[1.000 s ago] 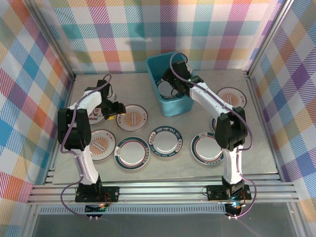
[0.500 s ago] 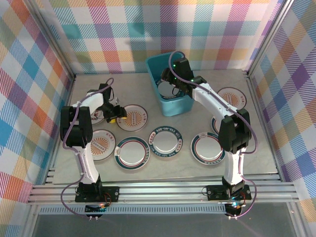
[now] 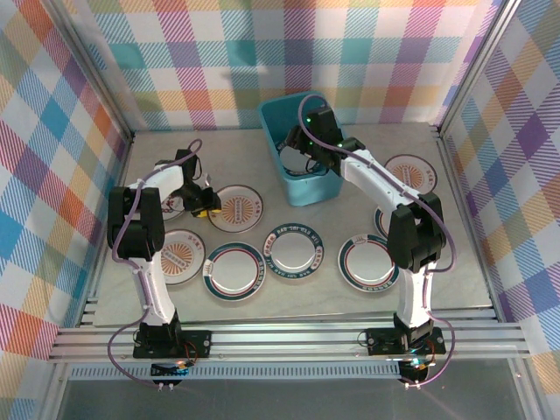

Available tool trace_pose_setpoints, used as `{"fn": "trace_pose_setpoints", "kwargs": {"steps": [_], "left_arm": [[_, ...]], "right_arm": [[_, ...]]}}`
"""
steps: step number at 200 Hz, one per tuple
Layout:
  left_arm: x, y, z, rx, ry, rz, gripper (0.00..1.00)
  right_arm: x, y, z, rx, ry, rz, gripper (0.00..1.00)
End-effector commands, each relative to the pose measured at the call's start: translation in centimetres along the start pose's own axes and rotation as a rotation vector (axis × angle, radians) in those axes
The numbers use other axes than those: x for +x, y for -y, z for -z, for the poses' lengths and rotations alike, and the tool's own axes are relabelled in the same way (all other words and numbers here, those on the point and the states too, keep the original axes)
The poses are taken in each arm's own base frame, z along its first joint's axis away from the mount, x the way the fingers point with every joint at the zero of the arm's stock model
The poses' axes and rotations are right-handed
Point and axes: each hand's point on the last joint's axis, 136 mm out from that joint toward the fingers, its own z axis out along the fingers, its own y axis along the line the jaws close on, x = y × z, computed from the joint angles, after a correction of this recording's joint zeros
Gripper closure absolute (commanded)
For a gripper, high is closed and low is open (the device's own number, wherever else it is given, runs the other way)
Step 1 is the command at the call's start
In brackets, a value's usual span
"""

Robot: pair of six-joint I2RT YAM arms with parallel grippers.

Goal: Place the plates into the plastic bin on the countertop

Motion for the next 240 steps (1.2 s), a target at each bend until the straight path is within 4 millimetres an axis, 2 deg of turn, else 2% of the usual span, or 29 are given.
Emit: {"fn": "trace_pose_setpoints", "kwargs": {"steps": [1, 35, 53, 91, 127, 188, 240], "left_arm": [[1.0, -0.5, -0.9, 0.001, -0.044, 0.003, 0.67], [0.8, -0.3, -0.4, 0.007, -0.032, -0.001, 0.76], [0.7, 0.2, 0.1, 0.025, -0.021, -0.004, 0.84], [0.0, 0.8, 2.1, 0.028, 0.037, -0.010, 0.92], [-0.8, 1.8, 4.4, 0.045, 0.100, -0.018, 0.97], [-2.6, 4.0, 8.3, 0.107, 0.206, -0.032, 1.00], [-5.6, 7.0, 13.3, 0.212, 0.396, -0.064, 1.00]], "right_arm": [[-1.3, -1.2, 2.0, -0.031, 0.047, 0.022, 0.39], [-1.6, -1.0, 2.4, -0.019, 0.060, 0.046, 0.39], [-1.7, -0.9, 2.6, -0.006, 0.060, 0.055, 0.38], [-1.8, -0.8, 2.6, 0.000, 0.056, 0.074, 0.38], [-1.8, -2.6, 2.4, -0.103, 0.043, 0.110, 0.35], [-2.0, -3.1, 2.3, -0.152, -0.006, 0.131, 0.35], [-2.0, -3.8, 2.6, -0.221, -0.049, 0.184, 0.35]]}}
